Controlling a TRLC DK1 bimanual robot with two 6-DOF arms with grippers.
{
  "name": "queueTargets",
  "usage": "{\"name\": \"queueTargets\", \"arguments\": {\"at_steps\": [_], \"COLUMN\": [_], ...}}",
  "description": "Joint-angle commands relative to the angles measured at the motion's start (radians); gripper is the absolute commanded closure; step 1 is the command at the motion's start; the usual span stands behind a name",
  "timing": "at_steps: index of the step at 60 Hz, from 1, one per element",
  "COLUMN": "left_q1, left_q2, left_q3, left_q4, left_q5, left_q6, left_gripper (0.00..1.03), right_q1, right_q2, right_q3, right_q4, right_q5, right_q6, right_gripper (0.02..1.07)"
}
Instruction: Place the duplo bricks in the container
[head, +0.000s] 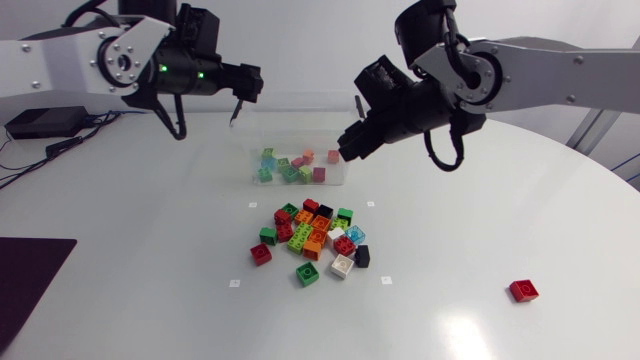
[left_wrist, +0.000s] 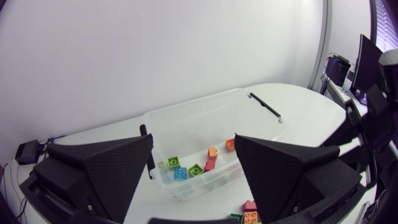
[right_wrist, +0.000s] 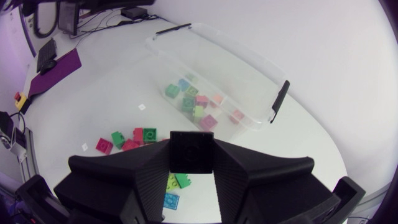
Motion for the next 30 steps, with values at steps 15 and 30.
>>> {"name": "queueTargets", "arguments": {"at_steps": [15,30], "left_q1": [-0.013,-0.027], "left_q2": [-0.217,-0.227], "left_q3": [-0.321,-0.451], "left_q4": [0.009,-0.037], "left_q5": [0.049,0.096], "left_q6": [0.182,0.307], "left_gripper": [0.11,0.11], "right_q1": [-0.045,-0.066], "right_q2": [0.189,0.303], "right_q3": [0.204,0.351], "right_q4": [0.045,0.053], "right_q5": [-0.006,-0.006], "right_q6": [0.075,0.109], "right_gripper": [0.78,0.78]}}
